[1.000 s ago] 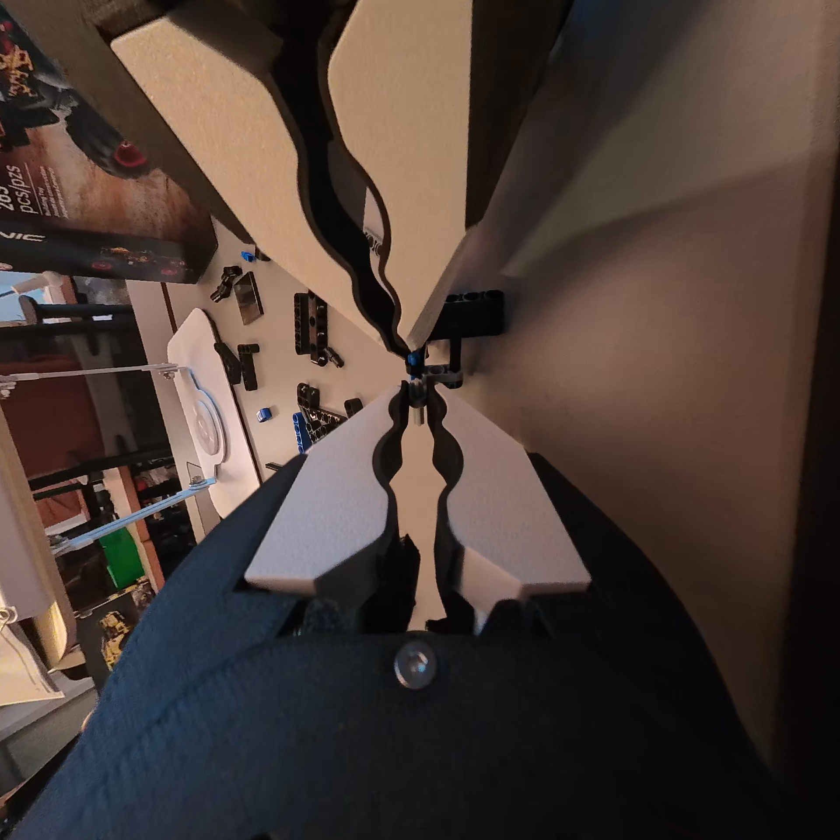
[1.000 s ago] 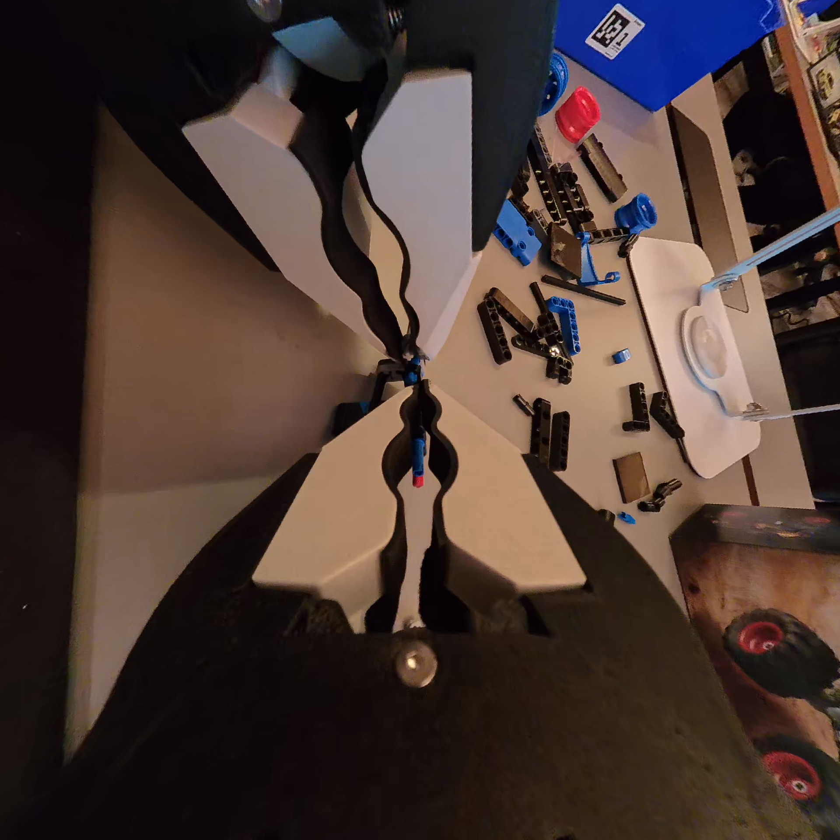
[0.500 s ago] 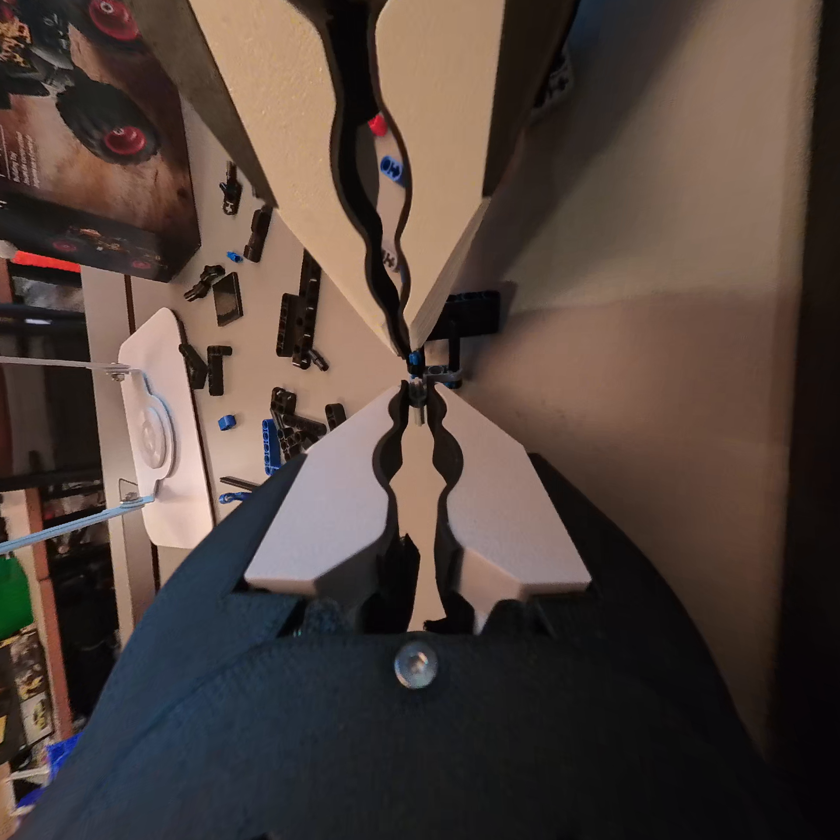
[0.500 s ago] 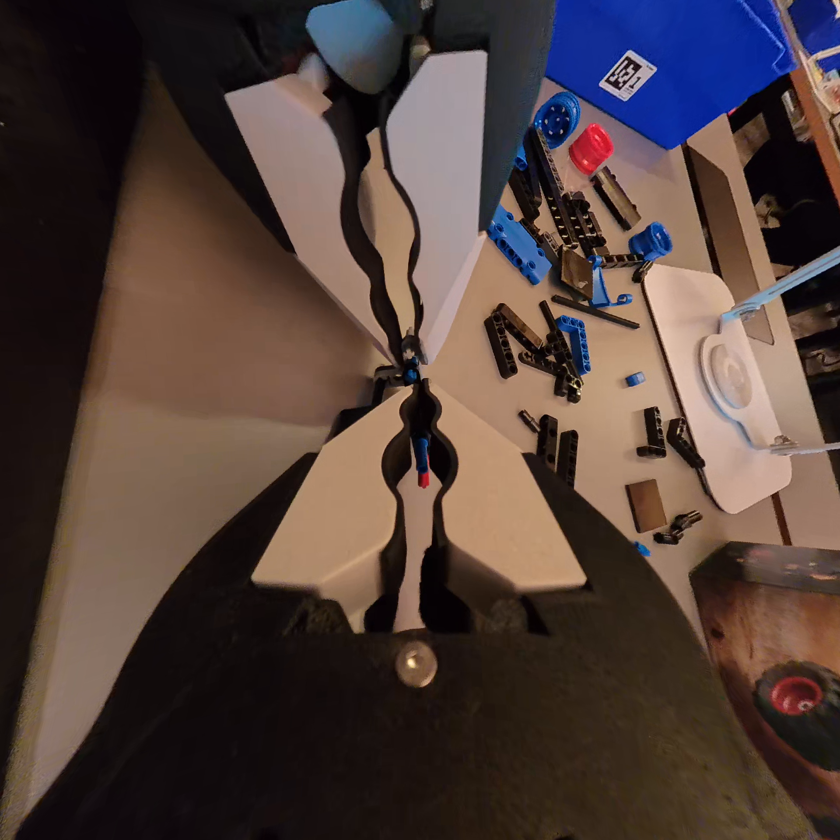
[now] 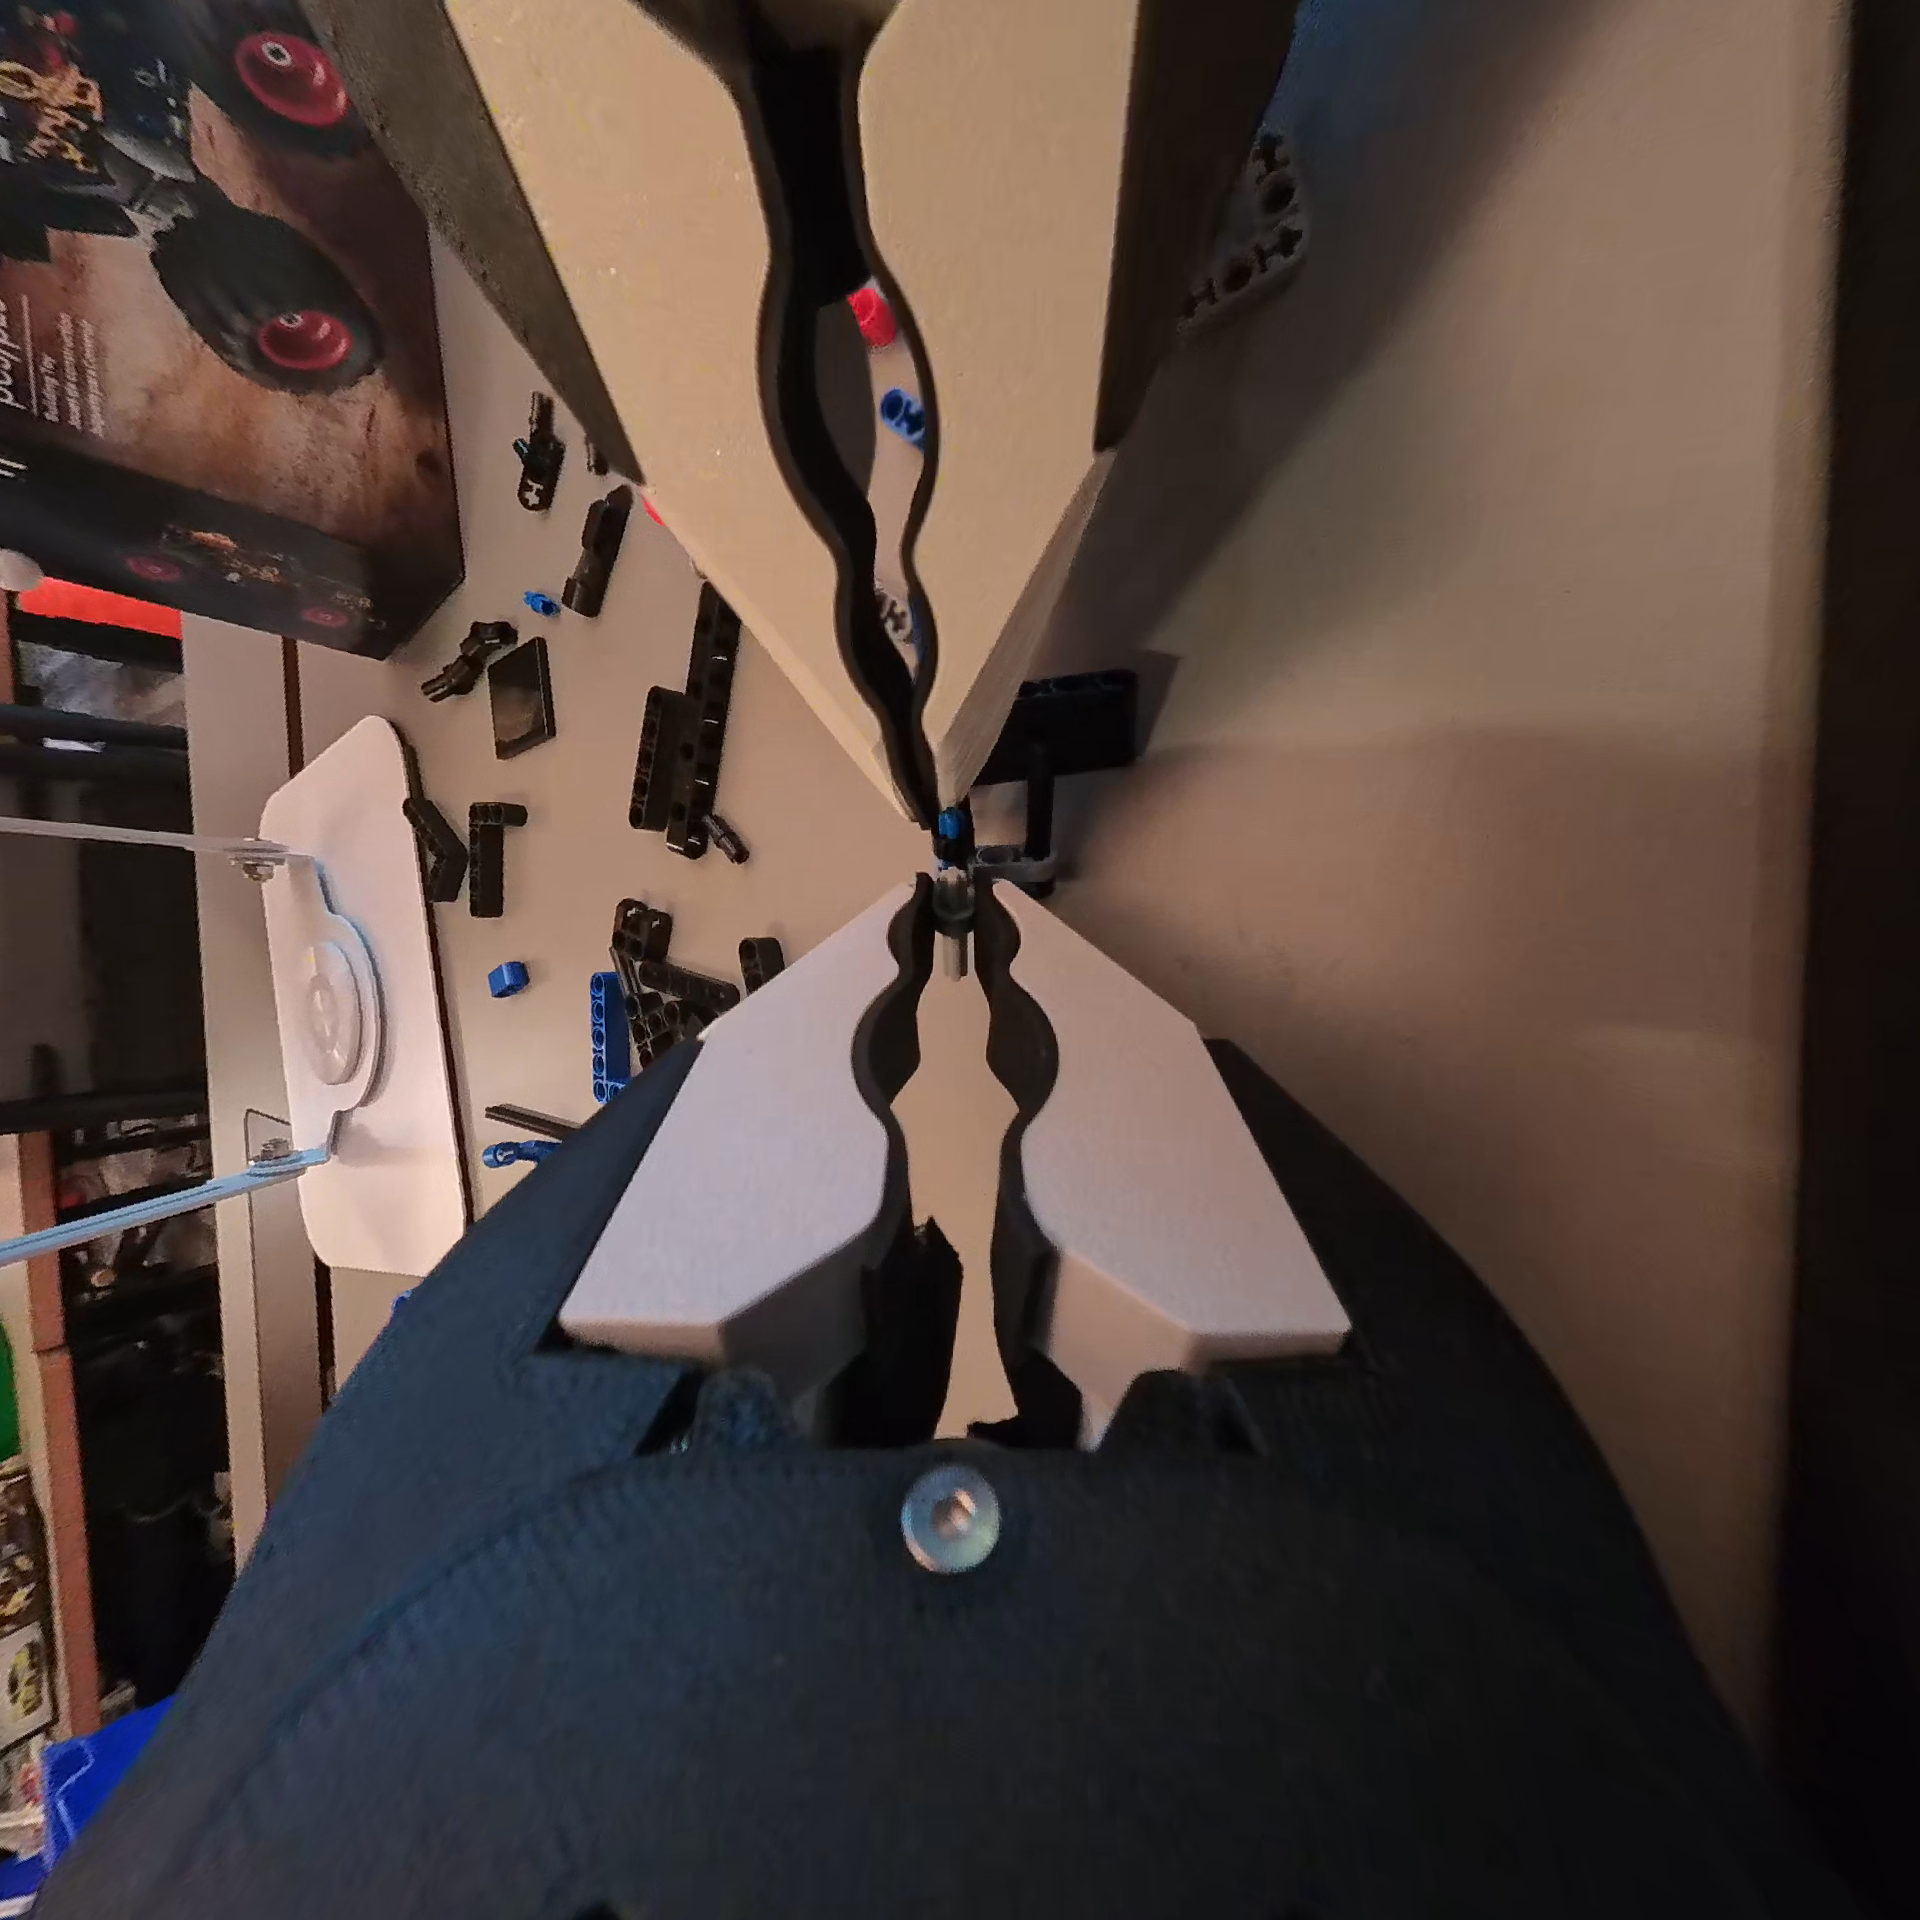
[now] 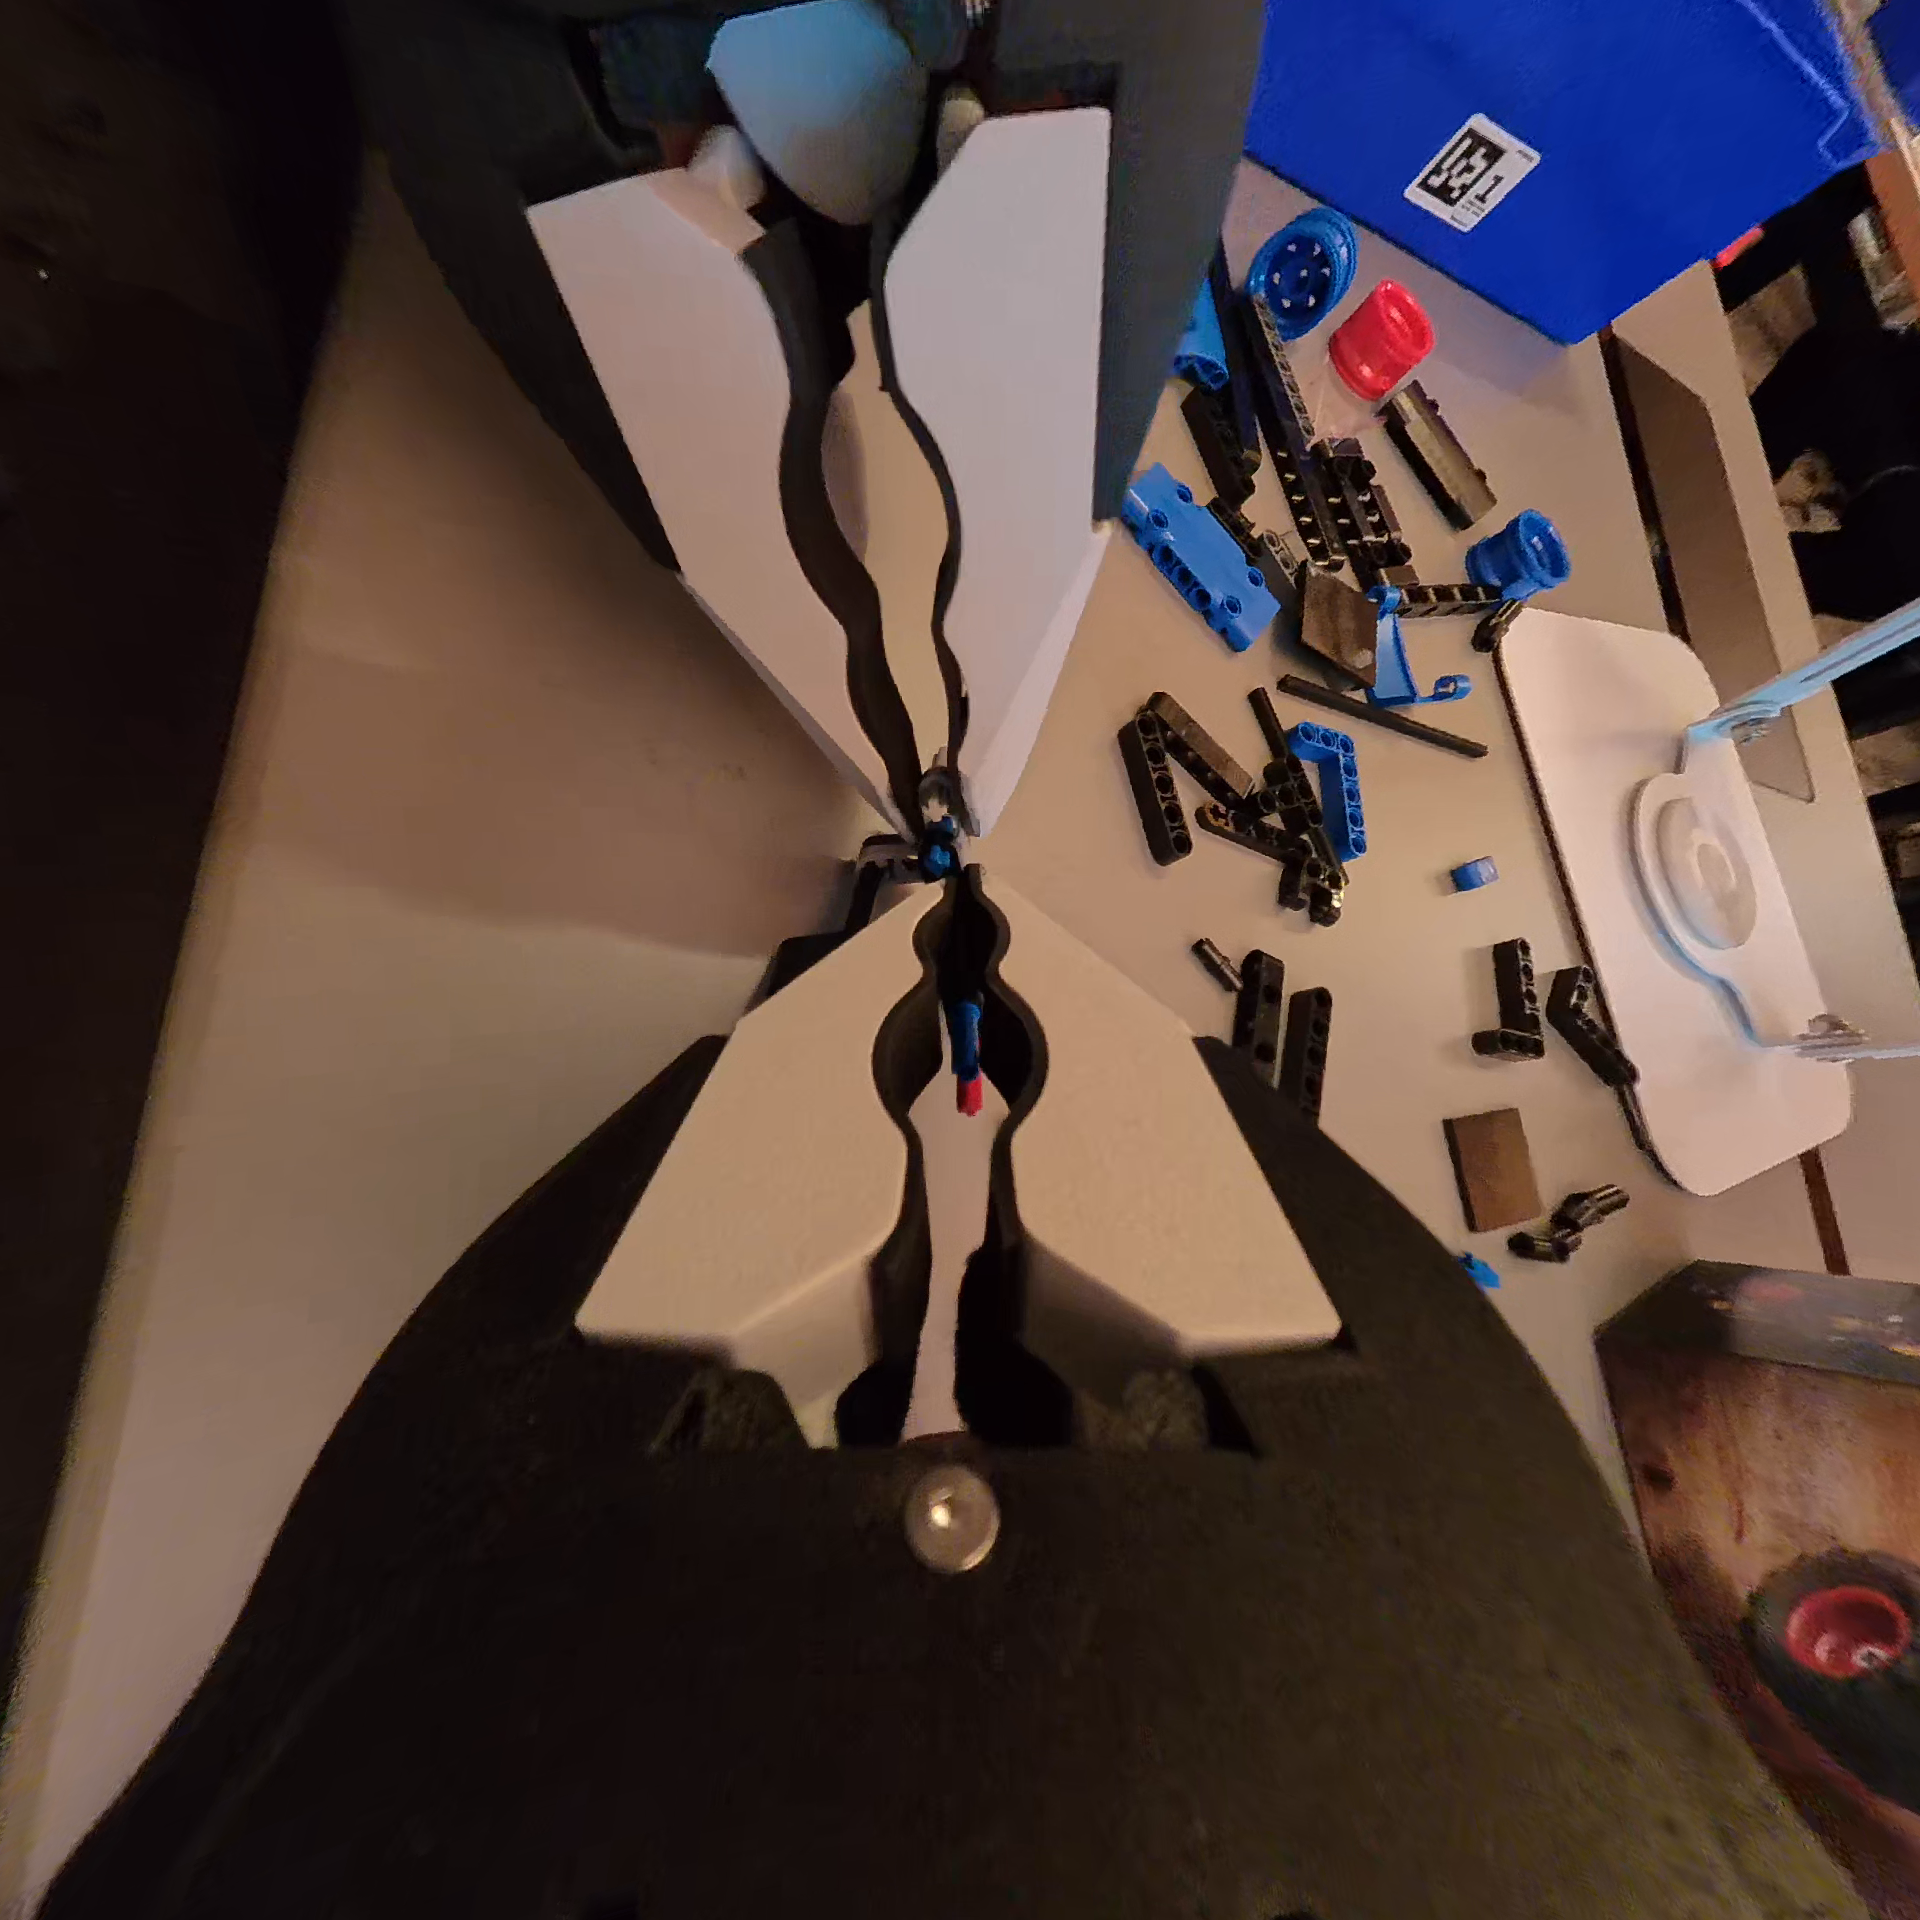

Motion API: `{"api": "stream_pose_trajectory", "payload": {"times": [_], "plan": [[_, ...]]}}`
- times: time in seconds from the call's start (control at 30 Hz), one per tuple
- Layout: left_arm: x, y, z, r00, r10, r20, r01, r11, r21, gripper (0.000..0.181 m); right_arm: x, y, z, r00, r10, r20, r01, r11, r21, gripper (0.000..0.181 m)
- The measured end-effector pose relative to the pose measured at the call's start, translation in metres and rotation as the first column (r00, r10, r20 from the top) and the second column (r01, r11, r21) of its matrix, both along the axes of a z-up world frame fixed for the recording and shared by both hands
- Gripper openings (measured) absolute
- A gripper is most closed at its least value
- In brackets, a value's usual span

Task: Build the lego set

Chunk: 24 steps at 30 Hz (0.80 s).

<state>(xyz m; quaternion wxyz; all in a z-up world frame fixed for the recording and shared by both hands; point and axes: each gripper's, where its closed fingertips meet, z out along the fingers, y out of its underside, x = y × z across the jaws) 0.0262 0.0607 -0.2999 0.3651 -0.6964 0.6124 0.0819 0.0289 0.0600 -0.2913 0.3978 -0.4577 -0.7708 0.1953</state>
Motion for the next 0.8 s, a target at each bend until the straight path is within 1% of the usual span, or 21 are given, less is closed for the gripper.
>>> {"api": "stream_pose_trajectory", "payload": {"times": [0.07, 0.13, 0.2, 0.33, 0.47, 0.67, 0.8], "plan": [[-0.0002, 0.0002, 0.0002, 1.0, 0.005, -0.017, -0.005, 1.0, 0.02, 0.002, -0.0001, 0.0, 0.0, 1.0, -0.008, -0.001, 0.008, 1.0, -0.023, 0.0], [0.0006, 0.0001, 0.0017, 1.0, 0.011, -0.003, -0.011, 1.0, 0.029, 0.002, 0.0005, 0.0001, 0.0002, 1.0, -0.011, -0.008, 0.011, 0.999, -0.044, 0.0], [-0.0004, 0.0011, 0.0022, 1.0, 0.015, -0.025, -0.014, 0.998, 0.058, 0.003, 0.0002, 0.0008, 0.0003, 1.0, -0.014, -0.016, 0.014, 1.0, -0.022, 0.0], [-0.0018, 0.0011, 0.0017, 0.999, 0.006, -0.034, -0.004, 0.997, 0.073, 0.004, -0.0003, 0.0008, 0.0005, 1.0, -0.004, -0.03, 0.004, 1.0, 0.014, 0.0], [-0.0006, 0.0002, 0.0017, 0.998, 0.001, -0.055, 0.004, 0.996, 0.093, 0.004, 0.0016, -0.0004, 0.0009, 0.999, 0.003, -0.039, -0.004, 1.0, -0.002, 0.0], [-0.0013, -0.0012, 0.0019, 0.997, -0.001, -0.073, 0.008, 0.994, 0.105, 0.005, 0.0016, -0.0027, 0.0009, 0.999, 0.02, -0.039, -0.019, 0.999, 0.028, 0.0], [-0.0013, -0.0014, 0.0026, 0.998, 0.001, -0.067, 0.006, 0.995, 0.103, 0.005, 0.0017, -0.0029, 0.0017, 0.999, 0.018, -0.043, -0.018, 1.0, 0.015, 0.0]]}}
